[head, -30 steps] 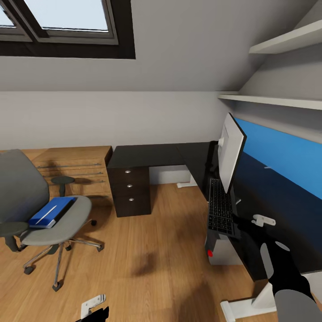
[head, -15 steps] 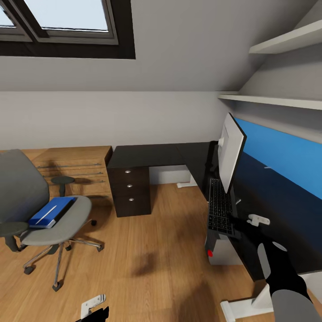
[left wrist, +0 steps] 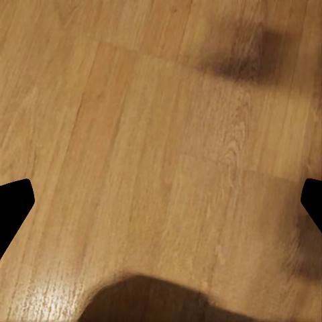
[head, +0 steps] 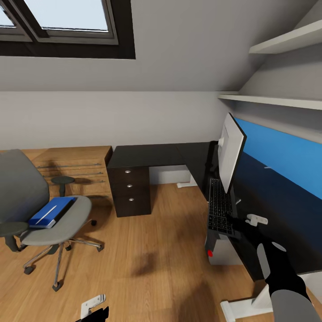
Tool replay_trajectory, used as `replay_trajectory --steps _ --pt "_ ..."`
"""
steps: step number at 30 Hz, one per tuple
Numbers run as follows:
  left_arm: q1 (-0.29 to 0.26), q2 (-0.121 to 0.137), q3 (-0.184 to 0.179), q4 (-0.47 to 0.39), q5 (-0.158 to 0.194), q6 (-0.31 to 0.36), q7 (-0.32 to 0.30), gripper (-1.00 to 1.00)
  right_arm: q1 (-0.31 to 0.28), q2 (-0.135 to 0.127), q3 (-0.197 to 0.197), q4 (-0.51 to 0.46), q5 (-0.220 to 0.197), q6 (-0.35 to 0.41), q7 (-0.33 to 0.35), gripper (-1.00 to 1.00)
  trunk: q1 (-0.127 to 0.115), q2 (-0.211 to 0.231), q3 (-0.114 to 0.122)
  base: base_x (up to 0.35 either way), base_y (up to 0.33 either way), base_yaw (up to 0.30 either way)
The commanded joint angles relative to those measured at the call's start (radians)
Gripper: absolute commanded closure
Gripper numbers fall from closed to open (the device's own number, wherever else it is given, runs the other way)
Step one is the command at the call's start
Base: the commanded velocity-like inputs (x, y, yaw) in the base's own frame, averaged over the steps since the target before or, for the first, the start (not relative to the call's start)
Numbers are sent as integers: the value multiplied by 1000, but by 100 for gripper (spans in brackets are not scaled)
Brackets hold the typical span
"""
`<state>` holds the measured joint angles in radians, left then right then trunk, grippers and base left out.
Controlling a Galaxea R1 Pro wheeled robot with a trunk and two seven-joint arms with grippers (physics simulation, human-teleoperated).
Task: In the bedroom, organize the workspace by keeping the computer under the desk, ensuring the monitor is on the desk, placing the keyboard on the desk next to the monitor, placing the mouse on the desk next to the keyboard, moving the folder from the swivel chair onto the desk next to the mouse, stacking the notebook on top of the folder with the pen on top of the notebook, and positioning the swivel chair next to the desk.
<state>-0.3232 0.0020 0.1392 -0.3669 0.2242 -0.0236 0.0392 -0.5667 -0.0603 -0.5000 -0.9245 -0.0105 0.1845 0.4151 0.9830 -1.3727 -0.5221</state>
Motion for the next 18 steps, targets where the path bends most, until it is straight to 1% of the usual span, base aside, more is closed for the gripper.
replay_trajectory --steps 1,11,18 --pt "0 0 -3 0 10 -2 2 -100 -1 1 -3 -1 -1 7 6 -100 0 -1 -1 0 0 0" --pt "0 1 -3 0 10 -2 2 -100 1 3 -3 -2 -2 7 7 -100 0 -1 -1 0 0 0" --pt "0 2 -2 0 11 -2 2 -100 1 19 -3 -2 0 6 7 -100 0 -1 -1 -18 20 0"
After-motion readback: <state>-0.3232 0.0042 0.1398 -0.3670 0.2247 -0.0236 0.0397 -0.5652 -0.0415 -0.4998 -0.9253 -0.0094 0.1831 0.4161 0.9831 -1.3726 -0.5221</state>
